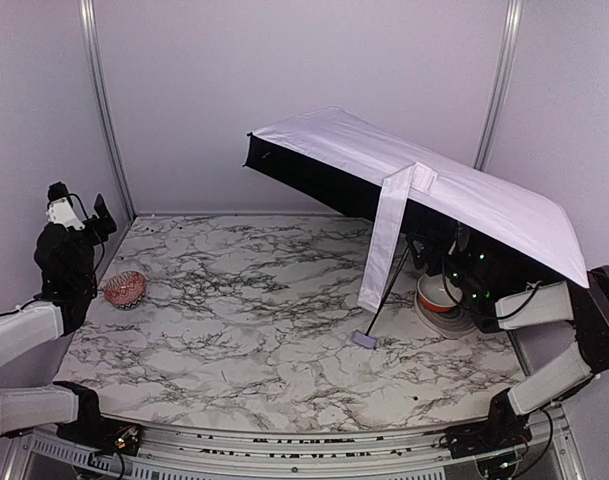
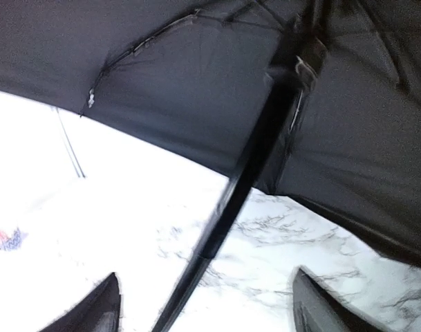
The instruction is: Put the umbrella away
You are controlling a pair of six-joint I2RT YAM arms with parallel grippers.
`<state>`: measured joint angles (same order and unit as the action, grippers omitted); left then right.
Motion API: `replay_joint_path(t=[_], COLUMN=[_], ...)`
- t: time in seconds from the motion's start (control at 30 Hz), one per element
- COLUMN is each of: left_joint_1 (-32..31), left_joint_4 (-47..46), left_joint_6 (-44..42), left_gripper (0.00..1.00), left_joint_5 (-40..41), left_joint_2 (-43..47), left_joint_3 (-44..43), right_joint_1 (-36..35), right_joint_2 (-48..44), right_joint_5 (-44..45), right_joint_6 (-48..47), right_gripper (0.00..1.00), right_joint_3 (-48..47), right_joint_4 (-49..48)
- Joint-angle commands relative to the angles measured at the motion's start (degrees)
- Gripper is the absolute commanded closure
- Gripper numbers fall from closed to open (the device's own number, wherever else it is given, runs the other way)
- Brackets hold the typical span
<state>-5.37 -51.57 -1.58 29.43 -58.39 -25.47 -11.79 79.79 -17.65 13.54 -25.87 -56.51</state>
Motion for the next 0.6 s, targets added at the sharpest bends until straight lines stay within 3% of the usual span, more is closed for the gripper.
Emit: replay_joint_path(t=[0.0,0.1,0.17,0.27,0.37,0.43,0.57], left_joint_1=[-8.0,-18.15,-24.61,-33.73,-42.62,-47.65,-56.03], left_joint_4=[14.36,15.37,15.53,15.62,15.48,15.45,15.67], left_joint_6=[4.09,3.3,3.76,5.44,4.3,3.1,-1.45], left_gripper=[0.02,0.06,0.08,0.1,0.1,0.09,0.05], left_joint_5=[-2.95,1.8,3.84,4.14,4.65,6.05,2.03], left_joint_2=[3.64,5.44,5.68,1.58,-8.18,-15.83,-29.95], left_joint_3=[-0.13,0.27,0.42,-0.51,-4.23,-8.24,-18.8], right_joint_1=[-1.06,-2.03,-2.78,-3.41,-3.41,-3.41,-3.98], right_joint_2=[3.91,4.61,4.86,5.68,7.09,8.17,8.38], right_joint_5=[0.04,2.92,3.77,4.4,8.86,10.87,10.1], right_joint_6=[4.67,5.44,5.66,5.39,5.9,6.47,7.39], right_gripper=[0.35,0.65,0.74,0.72,0.6,0.62,1.0], right_joint_3=[-3.84,-5.09,-6.26,-8.3,-10.31,-11.04,-13.4], right_joint_4=[-3.05,-2.07,-1.49,0.44,4.52,5.67,8.48])
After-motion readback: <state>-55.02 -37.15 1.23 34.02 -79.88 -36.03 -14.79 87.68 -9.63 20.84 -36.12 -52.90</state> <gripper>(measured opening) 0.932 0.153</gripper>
